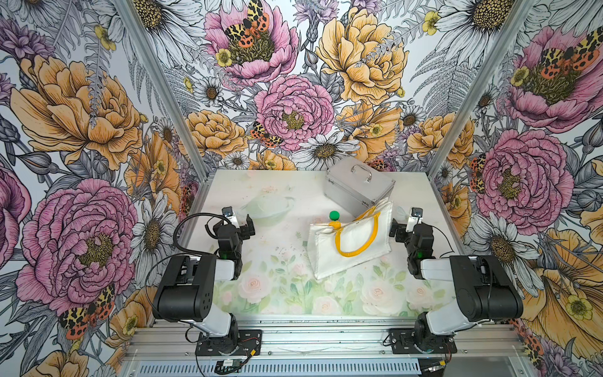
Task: Place the art knife into the pouch
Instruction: Reset both arms
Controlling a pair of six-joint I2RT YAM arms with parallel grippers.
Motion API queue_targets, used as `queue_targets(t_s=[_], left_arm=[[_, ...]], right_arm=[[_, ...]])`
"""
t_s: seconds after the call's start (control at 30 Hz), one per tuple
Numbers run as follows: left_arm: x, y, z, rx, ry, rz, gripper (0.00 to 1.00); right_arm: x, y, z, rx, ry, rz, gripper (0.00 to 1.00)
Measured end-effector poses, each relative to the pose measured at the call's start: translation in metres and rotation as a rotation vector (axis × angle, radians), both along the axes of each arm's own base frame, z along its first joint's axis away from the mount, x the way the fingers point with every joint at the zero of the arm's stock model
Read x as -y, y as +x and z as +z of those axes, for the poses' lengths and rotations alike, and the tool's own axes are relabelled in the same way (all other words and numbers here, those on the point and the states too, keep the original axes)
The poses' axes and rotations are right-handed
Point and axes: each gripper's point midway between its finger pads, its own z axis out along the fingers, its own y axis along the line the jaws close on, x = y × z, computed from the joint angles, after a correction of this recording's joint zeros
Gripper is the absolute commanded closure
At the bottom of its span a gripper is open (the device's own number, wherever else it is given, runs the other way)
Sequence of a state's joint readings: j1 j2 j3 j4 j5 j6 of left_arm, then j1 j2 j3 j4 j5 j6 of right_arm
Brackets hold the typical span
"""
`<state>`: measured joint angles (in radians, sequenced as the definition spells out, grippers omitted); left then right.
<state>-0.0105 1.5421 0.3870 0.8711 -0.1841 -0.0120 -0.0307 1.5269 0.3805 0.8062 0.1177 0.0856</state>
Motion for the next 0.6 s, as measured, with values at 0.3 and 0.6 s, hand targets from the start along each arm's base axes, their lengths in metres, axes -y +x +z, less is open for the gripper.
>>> queue_targets(t_s=[0.3,0.6], left_arm=[[0.0013,0.0006,0.0026,0.010,0.005,0.001,0.01],[-0.0012,0.0010,0.0074,0.030,0.013,0.024,0.01]], right_arm=[[-0.0043,0.0006,0.0000,0.001,0.011,0.024,0.00],[-0.0044,0.0011,0.0006,0.002,0.010,0.024,0.01]])
